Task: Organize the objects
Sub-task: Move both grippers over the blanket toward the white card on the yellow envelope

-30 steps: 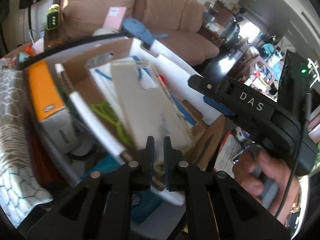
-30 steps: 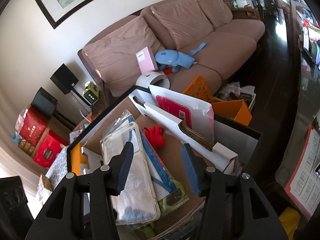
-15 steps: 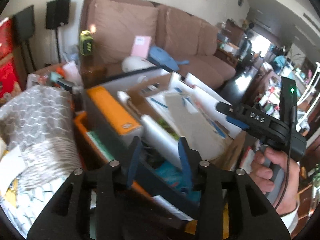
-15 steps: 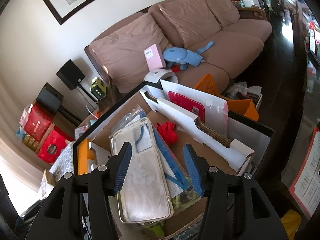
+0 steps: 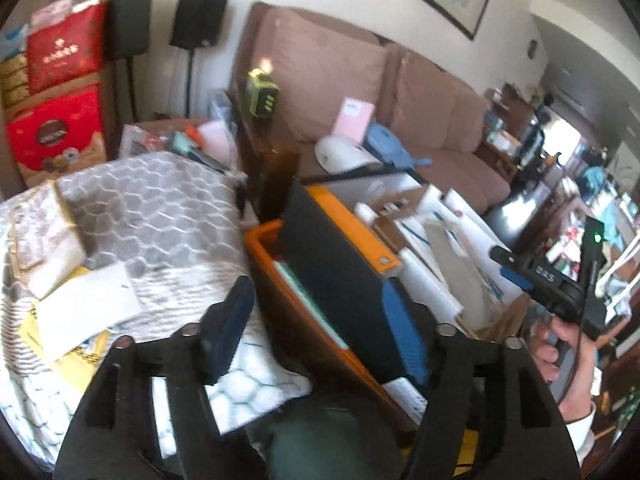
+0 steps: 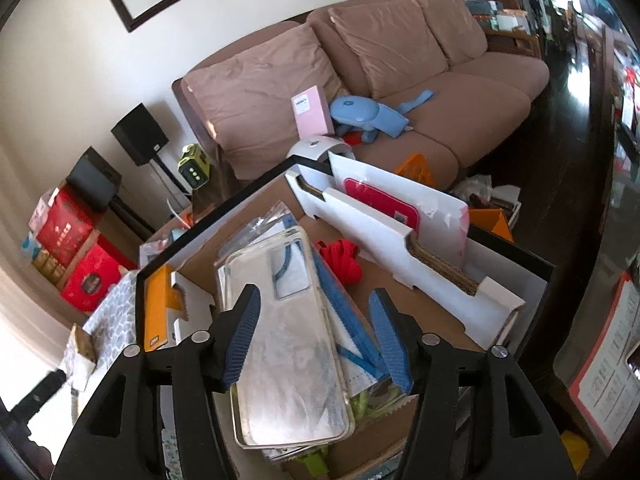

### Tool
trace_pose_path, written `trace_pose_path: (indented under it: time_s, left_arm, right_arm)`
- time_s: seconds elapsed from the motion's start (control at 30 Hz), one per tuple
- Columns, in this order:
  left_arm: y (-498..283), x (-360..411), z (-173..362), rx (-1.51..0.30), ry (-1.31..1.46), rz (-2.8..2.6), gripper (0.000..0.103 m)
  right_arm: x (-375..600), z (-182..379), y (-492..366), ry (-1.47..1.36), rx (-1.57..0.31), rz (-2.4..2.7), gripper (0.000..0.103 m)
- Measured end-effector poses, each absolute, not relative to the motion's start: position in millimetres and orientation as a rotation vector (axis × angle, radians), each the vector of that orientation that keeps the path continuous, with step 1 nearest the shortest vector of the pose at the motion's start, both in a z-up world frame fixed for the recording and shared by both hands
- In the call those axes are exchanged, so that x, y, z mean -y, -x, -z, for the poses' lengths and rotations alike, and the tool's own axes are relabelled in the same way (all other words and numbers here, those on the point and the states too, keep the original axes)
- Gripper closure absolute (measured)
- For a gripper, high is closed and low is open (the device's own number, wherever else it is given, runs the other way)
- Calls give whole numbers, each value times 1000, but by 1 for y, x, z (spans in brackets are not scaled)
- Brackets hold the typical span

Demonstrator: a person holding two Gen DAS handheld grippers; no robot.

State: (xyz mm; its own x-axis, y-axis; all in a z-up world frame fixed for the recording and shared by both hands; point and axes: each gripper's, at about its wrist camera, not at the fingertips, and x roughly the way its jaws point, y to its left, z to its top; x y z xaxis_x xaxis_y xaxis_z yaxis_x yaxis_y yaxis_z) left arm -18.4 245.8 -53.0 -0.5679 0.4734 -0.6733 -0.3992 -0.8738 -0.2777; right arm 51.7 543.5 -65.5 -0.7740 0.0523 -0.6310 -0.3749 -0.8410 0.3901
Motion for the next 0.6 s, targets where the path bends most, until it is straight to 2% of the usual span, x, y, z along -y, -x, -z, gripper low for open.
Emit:
trace_pose_path:
  time_s: [0.07,0.17,0.23,0.27,0.3,0.47,0.5,0.6]
  left_arm:
    - [19,-236,49,107,1085,-2438,39]
    - [17,-221,42,67,1040,-2464,38]
    - [16,-205,35,38,995,-2522,30]
    - [17,-196,33,37,976,-2547,20]
    - [17,-184,30,44,955,-2580,15]
    - [27,-100,25,167,966,-2719,8]
    - [29,-73,26,221,976,-2756,3]
    - [32,-18,35,383,1029,-2799,2]
  right_arm:
    - [-542,62,-53,903,-734,-2681,40]
    - [-540,54,-56,860,-723,-2711,30]
    - [-536,48,-59,830,-715,-2736,21]
    - [-532,44,-60,818,-707,-2750,20]
    - [-528,40,-61,813,-698,-2761,18]
    - [-490,18,-61,794,-654,-2853,11]
    - [-478,15,-59,795,-632,-2886,7]
    - [-442,10,-47,821,-552,-2964,0]
